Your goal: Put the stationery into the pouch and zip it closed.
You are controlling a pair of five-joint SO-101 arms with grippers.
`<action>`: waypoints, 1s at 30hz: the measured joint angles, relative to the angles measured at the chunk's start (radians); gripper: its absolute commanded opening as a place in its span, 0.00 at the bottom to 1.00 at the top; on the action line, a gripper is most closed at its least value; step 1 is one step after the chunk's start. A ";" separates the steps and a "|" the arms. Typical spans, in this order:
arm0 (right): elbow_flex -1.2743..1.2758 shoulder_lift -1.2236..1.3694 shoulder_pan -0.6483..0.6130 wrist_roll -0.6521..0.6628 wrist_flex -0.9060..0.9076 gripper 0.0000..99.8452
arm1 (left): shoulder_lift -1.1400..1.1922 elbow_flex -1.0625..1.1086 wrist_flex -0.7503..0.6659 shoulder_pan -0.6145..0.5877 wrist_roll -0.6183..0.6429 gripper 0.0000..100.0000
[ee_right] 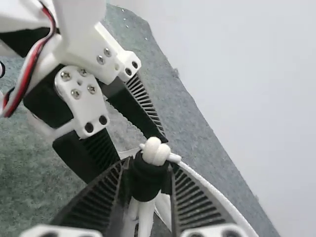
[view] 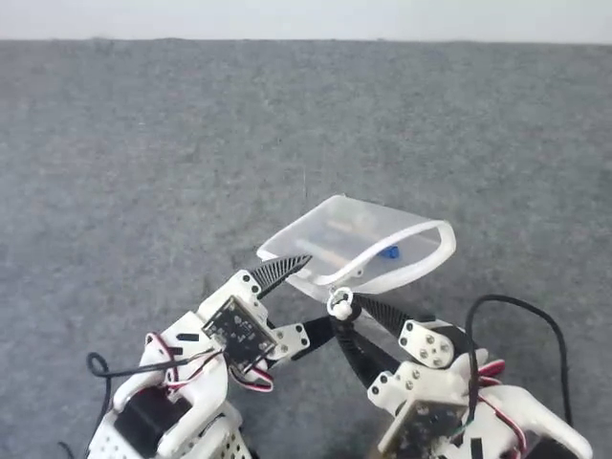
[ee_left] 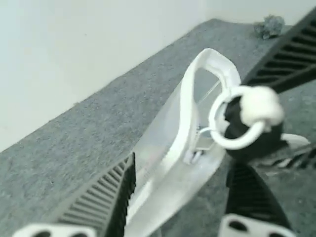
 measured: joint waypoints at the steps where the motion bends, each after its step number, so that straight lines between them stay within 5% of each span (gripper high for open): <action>1: 0.000 0.000 -0.008 0.000 0.000 0.01 | 0.000 0.011 -0.008 0.000 0.005 0.28; 10: 0.000 0.000 -0.060 0.000 0.000 0.01 | 0.000 0.078 -0.075 0.008 0.006 0.20; 17: 0.000 0.000 -0.060 0.000 0.000 0.01 | 0.000 0.078 -0.075 0.009 0.006 0.01; 30: 0.160 0.018 0.157 -0.183 -0.338 0.01 | 0.000 0.077 -0.095 -0.117 0.006 0.01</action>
